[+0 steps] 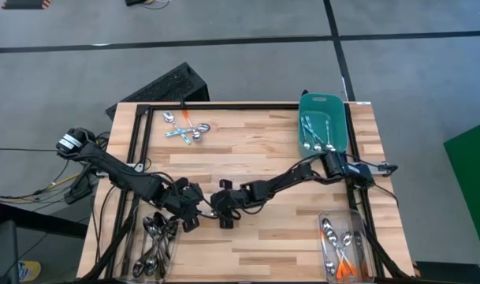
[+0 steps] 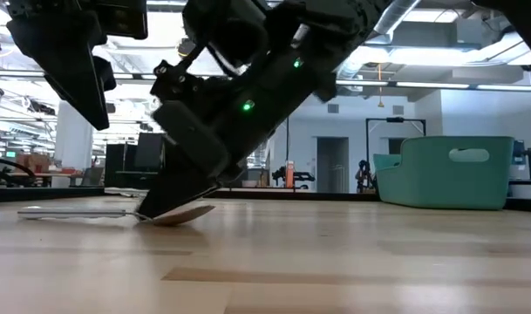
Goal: Sort silverware by color (type)
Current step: Put the blue spoon into the blue bin, then put the orange spoon into the right transparent bin
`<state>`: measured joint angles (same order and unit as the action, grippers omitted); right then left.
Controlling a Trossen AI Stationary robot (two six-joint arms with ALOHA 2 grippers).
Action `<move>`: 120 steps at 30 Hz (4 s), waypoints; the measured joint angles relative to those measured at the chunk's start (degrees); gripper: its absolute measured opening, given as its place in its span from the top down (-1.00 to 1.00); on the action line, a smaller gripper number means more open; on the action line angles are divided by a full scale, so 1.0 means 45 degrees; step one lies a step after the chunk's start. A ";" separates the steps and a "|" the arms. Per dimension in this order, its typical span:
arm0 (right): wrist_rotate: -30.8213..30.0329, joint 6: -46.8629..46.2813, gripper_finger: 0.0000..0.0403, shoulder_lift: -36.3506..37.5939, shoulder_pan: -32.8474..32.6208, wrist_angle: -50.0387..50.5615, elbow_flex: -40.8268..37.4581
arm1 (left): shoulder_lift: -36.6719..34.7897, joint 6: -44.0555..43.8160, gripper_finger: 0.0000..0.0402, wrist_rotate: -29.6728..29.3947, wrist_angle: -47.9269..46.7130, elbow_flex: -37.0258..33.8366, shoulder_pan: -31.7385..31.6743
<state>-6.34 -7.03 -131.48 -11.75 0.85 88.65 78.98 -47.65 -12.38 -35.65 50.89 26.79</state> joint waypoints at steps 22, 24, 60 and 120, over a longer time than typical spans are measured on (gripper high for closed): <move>0.1484 0.1336 0.26 -0.0012 -0.0106 -0.0449 0.0020 | 0.0000 0.0012 0.27 -0.0058 -0.0595 0.0005 -0.0010; 0.1497 0.1371 0.25 -0.0024 -0.0089 -0.0109 0.0024 | 0.0000 0.0012 0.27 -0.0061 -0.0609 0.0010 -0.0010; -0.0932 -0.3156 0.94 1.0277 0.5193 0.8007 -0.4100 | -0.5813 0.0392 0.27 -0.3991 -0.1158 0.0015 -0.3377; 0.0470 -0.5100 -0.21 1.4557 0.8621 0.7080 -0.6277 | 0.1544 0.7727 0.11 0.5287 0.4615 0.0015 -1.6548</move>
<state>-4.23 -29.98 -65.97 27.05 32.71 60.40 85.93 -12.88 11.41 -14.88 50.96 -47.68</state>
